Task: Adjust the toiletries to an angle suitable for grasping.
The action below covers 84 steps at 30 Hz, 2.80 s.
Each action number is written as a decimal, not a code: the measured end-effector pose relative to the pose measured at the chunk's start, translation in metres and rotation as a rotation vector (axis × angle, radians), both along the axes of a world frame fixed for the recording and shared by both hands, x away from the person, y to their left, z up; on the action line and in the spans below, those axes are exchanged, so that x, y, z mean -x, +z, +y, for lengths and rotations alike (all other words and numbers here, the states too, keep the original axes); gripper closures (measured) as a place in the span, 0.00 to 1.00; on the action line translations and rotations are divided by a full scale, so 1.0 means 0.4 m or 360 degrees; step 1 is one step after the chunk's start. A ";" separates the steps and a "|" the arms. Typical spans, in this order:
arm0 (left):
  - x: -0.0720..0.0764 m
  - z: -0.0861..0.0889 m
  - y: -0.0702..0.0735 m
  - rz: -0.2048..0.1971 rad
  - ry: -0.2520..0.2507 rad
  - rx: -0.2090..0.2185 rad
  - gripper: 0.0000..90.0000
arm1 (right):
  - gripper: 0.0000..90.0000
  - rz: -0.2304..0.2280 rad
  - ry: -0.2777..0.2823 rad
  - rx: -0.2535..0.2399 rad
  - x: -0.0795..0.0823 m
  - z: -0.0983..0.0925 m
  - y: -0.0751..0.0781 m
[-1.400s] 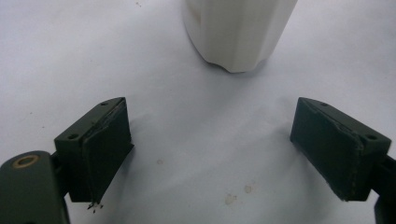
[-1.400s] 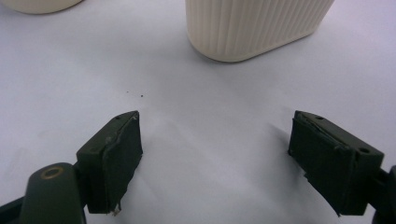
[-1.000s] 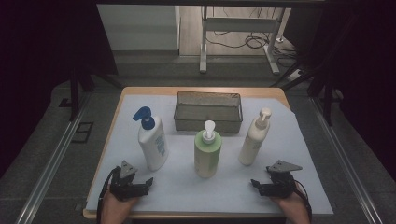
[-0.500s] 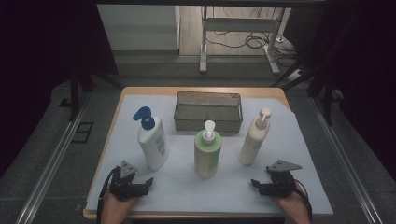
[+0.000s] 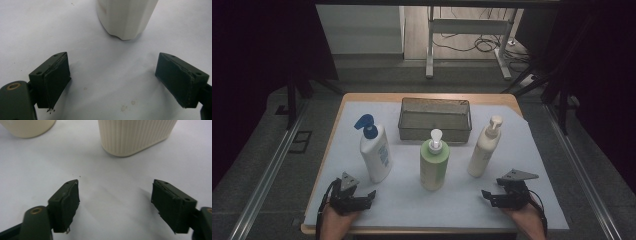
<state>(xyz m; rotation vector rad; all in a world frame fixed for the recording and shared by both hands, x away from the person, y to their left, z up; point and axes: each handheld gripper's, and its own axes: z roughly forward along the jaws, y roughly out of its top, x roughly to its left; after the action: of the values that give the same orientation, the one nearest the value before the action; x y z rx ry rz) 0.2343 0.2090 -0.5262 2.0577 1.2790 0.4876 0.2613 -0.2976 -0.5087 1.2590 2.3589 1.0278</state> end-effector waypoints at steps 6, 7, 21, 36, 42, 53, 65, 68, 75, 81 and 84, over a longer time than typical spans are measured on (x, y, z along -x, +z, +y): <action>0.000 0.000 0.000 -0.0002 0.0000 0.0000 0.13 | 0.37 -0.0022 0.0015 -0.0020 0.001 0.007 0.016; 0.000 0.000 0.000 -0.0002 0.0000 0.0000 0.13 | 0.38 -0.0030 0.0020 -0.0021 0.001 0.009 0.021; 0.001 0.000 -0.001 -0.0004 0.0001 0.0002 0.13 | 0.76 -0.0050 0.0099 -0.0059 -0.009 0.050 0.050; 0.001 0.000 -0.001 -0.0005 0.0001 0.0003 0.13 | 1.00 -0.0098 0.0099 -0.0087 -0.037 0.115 0.067; 0.001 0.000 -0.001 -0.0004 0.0001 0.0003 0.13 | 1.00 -0.0134 0.0077 -0.0059 -0.048 0.143 0.068; 0.001 0.000 -0.001 -0.0004 0.0001 0.0003 0.13 | 1.00 -0.0177 -0.0030 -0.0009 -0.070 0.167 0.059; 0.001 0.000 -0.001 -0.0004 0.0002 0.0003 0.13 | 1.00 -0.0173 -0.0061 -0.0011 -0.065 0.136 0.055; 0.001 0.000 -0.001 -0.0004 0.0002 0.0003 0.13 | 1.00 -0.0173 -0.0072 -0.0007 -0.065 0.129 0.056; 0.001 0.000 -0.001 -0.0004 0.0002 0.0003 0.13 | 1.00 -0.0170 -0.0097 0.0005 -0.065 0.107 0.057; 0.001 0.000 -0.001 -0.0004 0.0002 0.0003 0.13 | 1.00 -0.0167 -0.0129 0.0014 -0.066 0.080 0.058; 0.001 0.000 -0.001 -0.0004 0.0002 0.0003 0.13 | 1.00 -0.0165 -0.0151 0.0024 -0.067 0.065 0.059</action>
<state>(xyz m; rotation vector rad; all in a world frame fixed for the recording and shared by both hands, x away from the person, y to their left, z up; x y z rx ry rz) 0.2340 0.2091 -0.5265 2.0543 1.2787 0.4890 0.2881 -0.2717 -0.4849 1.2673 2.2040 1.0184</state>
